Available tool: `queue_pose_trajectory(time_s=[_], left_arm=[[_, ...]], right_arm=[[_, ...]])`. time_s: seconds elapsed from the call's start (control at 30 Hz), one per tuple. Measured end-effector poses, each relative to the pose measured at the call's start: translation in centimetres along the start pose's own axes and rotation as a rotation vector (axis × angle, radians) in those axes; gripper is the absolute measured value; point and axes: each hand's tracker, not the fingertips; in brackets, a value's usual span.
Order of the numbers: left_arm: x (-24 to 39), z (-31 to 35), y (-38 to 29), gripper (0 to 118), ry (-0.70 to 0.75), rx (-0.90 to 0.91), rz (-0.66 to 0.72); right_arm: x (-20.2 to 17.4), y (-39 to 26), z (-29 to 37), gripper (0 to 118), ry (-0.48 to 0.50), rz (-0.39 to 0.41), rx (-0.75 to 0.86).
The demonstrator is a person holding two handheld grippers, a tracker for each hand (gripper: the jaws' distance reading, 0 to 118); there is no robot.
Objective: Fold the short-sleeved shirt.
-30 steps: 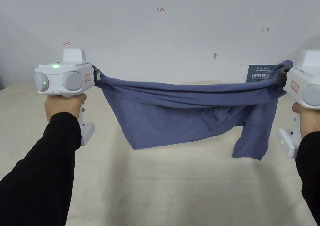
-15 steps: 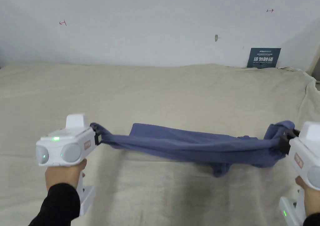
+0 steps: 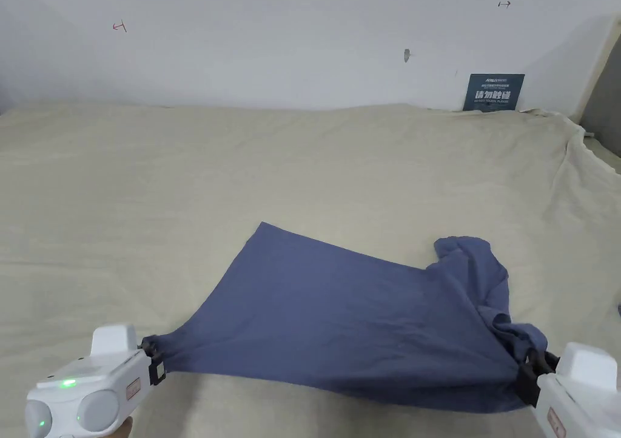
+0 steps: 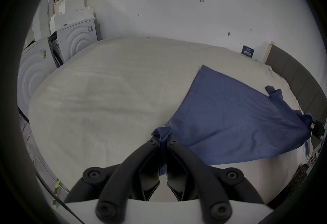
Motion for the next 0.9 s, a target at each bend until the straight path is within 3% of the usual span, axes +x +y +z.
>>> queue_pose_trajectory(time_s=[0.13,0.33,0.43,0.67,0.7,0.77,0.8,0.83,0.87,0.9], left_arm=[[-1.4,1.9,-2.8,3,0.016,-0.033,-0.016],[-2.1,2.6,-5.4,3,0.034,-0.121,-0.016],[-2.0,1.2,-6.1,3,0.054,-0.182,-0.014],[-1.6,-0.1,-6.1,7,0.074,-0.235,0.016],[-1.7,-0.1,-6.1,13,0.074,-0.241,0.007],[-1.6,0.0,-5.6,38,0.073,-0.263,0.012],[-1.7,0.2,-5.3,57,0.067,-0.281,0.029],[-1.7,0.5,-4.9,82,0.058,-0.284,0.062],[-1.7,0.9,-4.5,96,0.056,-0.285,0.091],[-1.7,1.4,-4.0,99,0.044,-0.279,0.117]], right_arm=[[0.4,-3.2,1.7,11,-0.013,-0.008,-0.060],[-0.3,-5.9,3.0,11,-0.054,0.043,-0.190],[-1.0,-5.9,2.8,11,-0.057,0.010,-0.283],[-0.8,-5.0,0.8,12,-0.058,0.027,-0.409],[-0.9,-4.8,0.8,12,-0.057,0.029,-0.407],[-0.7,-4.7,1.0,20,-0.046,0.033,-0.406],[-0.6,-4.5,1.3,33,-0.043,0.028,-0.398],[-0.6,-4.0,1.6,53,-0.044,0.027,-0.390],[-0.7,-3.3,2.0,68,-0.037,0.028,-0.364],[-0.7,-2.7,2.5,72,-0.030,0.030,-0.335]])
